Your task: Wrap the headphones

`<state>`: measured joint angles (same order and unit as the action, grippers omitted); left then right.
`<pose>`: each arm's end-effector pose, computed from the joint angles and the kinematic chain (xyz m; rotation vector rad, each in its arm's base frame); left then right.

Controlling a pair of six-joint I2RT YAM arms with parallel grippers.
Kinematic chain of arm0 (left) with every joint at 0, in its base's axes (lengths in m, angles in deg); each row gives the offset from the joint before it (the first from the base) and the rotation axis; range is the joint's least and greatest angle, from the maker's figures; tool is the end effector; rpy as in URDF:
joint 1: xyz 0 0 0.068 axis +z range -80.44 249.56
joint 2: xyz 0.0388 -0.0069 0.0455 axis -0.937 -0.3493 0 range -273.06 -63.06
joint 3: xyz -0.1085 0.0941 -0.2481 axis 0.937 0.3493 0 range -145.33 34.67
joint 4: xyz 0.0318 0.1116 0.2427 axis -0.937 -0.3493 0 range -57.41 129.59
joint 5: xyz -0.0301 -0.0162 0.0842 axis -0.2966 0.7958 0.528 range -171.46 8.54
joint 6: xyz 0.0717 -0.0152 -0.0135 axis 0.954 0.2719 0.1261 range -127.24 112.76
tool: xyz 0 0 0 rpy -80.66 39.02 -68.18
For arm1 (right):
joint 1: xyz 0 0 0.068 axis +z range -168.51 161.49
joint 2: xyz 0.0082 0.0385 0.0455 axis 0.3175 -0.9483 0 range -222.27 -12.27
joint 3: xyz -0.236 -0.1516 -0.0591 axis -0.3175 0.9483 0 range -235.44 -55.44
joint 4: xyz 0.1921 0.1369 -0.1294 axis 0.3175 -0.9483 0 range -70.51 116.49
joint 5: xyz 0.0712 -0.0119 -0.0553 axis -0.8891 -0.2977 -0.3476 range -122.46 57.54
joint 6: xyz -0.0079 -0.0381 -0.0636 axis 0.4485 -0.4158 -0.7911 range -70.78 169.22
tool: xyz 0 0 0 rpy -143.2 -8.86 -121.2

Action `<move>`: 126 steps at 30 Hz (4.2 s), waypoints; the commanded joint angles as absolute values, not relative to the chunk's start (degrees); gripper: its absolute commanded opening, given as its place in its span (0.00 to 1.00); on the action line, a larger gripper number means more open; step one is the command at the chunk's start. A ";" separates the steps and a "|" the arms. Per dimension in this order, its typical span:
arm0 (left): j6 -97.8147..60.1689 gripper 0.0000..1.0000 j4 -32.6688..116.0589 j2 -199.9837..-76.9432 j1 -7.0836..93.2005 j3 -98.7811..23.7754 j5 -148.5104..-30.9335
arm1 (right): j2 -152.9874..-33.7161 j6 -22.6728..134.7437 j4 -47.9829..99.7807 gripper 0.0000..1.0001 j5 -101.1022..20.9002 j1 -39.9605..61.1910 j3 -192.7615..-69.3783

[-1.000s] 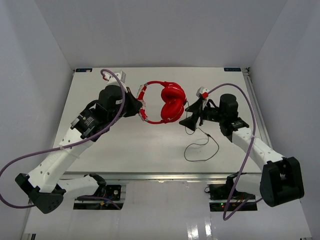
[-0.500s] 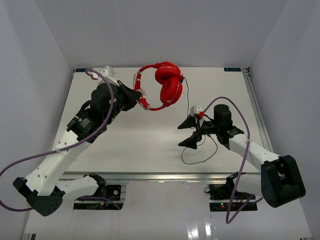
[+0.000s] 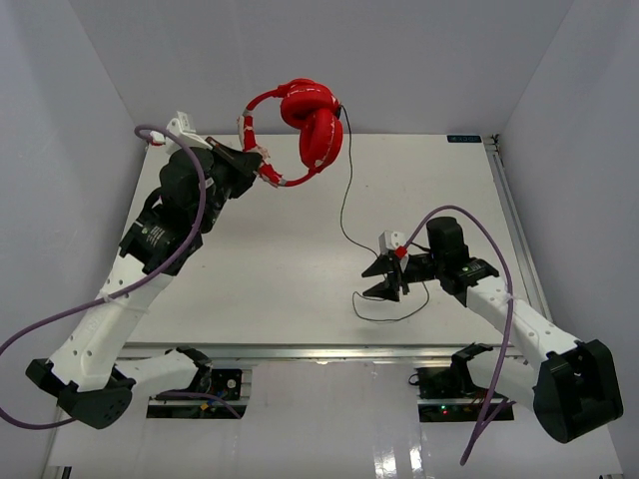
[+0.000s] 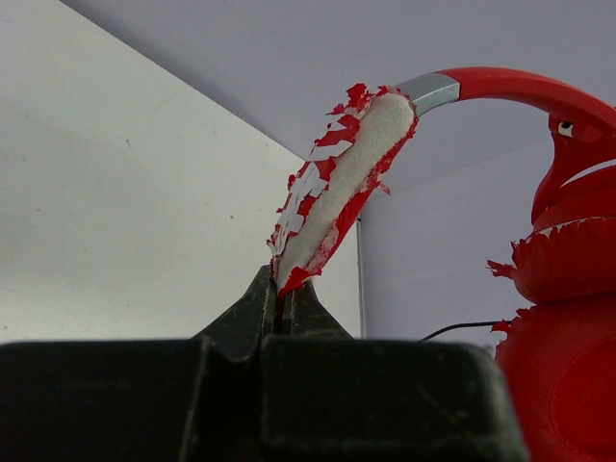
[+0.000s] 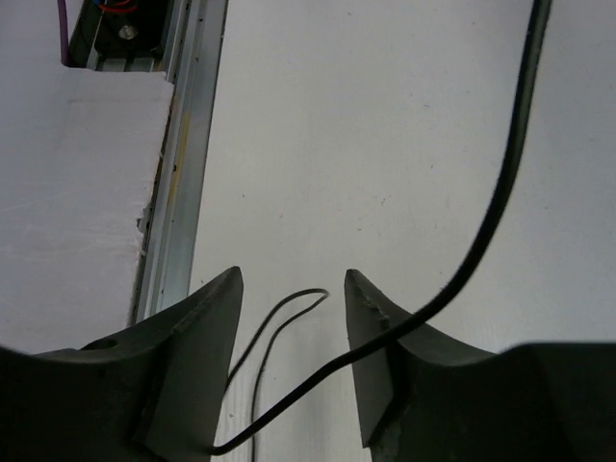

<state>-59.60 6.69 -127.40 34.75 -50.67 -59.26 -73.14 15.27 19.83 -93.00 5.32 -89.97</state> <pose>0.2133 -0.1194 0.4838 -0.5589 1.7384 -0.7521 0.1846 0.1412 0.2410 -1.4277 1.3560 1.0014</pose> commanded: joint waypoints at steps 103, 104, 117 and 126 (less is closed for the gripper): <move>-46.10 0.00 9.76 -140.60 24.50 -72.54 -64.04 | -87.49 51.48 50.95 0.72 -109.56 1.73 -92.24; -46.15 0.00 9.50 -140.76 25.10 -72.95 -63.88 | -86.48 49.97 48.78 0.69 -109.66 1.88 -92.09; -47.45 0.00 6.32 -141.89 37.06 -72.36 -64.28 | -77.37 23.74 16.48 0.23 -102.98 3.11 -94.05; -44.38 0.00 5.05 -153.73 38.23 -70.27 -58.63 | -72.33 11.65 -4.25 0.08 -60.30 13.88 -107.80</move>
<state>-44.54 3.48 -146.94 38.09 -69.85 -60.64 -74.62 19.54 6.47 -86.17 8.31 -98.93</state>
